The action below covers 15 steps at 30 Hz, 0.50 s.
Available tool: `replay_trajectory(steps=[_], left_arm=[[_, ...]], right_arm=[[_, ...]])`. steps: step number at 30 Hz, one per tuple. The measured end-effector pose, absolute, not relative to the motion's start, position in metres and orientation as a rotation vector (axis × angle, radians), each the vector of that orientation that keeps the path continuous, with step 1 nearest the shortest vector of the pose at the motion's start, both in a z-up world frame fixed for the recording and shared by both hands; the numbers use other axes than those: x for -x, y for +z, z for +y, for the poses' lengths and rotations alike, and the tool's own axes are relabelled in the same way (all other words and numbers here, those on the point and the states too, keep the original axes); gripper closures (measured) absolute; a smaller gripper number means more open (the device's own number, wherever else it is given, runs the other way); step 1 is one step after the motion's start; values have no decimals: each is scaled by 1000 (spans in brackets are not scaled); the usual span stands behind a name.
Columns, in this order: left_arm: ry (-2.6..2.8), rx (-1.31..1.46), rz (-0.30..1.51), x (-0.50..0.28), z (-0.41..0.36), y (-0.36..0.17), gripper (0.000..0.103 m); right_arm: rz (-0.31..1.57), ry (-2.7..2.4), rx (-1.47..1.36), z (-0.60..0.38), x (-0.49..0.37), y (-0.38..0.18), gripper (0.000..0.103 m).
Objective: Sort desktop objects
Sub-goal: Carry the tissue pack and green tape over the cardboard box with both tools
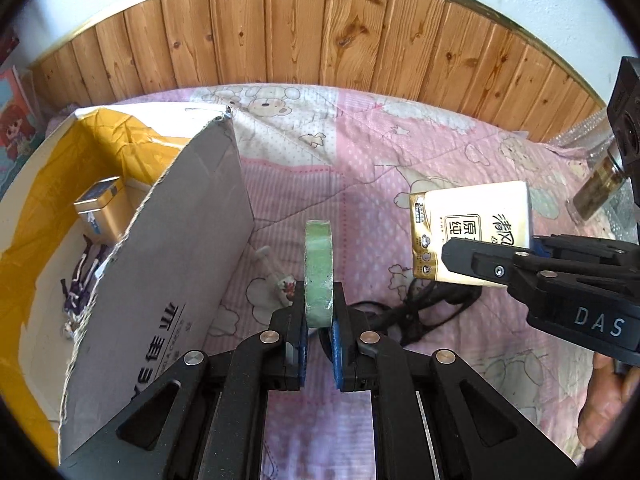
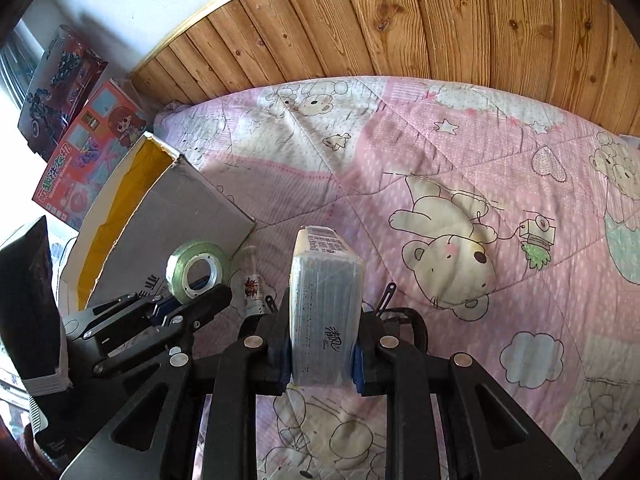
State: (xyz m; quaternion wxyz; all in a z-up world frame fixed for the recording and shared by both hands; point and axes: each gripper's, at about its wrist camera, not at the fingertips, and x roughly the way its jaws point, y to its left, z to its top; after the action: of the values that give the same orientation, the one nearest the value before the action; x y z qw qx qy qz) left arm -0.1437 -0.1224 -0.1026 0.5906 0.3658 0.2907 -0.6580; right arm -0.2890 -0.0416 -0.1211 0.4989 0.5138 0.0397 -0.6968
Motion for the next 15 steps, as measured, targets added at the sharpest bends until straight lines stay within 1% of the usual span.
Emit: replay_trajectory(steps=[4,15], left_arm=[[-1542,-825,693,136,-100,-90,94],[-1543,-781,718,113,-40,-64,94]], right_arm=[[137,-1726,-1218,-30,270,-109,79],[150,-1816,-1192,-1,208,-88,79]])
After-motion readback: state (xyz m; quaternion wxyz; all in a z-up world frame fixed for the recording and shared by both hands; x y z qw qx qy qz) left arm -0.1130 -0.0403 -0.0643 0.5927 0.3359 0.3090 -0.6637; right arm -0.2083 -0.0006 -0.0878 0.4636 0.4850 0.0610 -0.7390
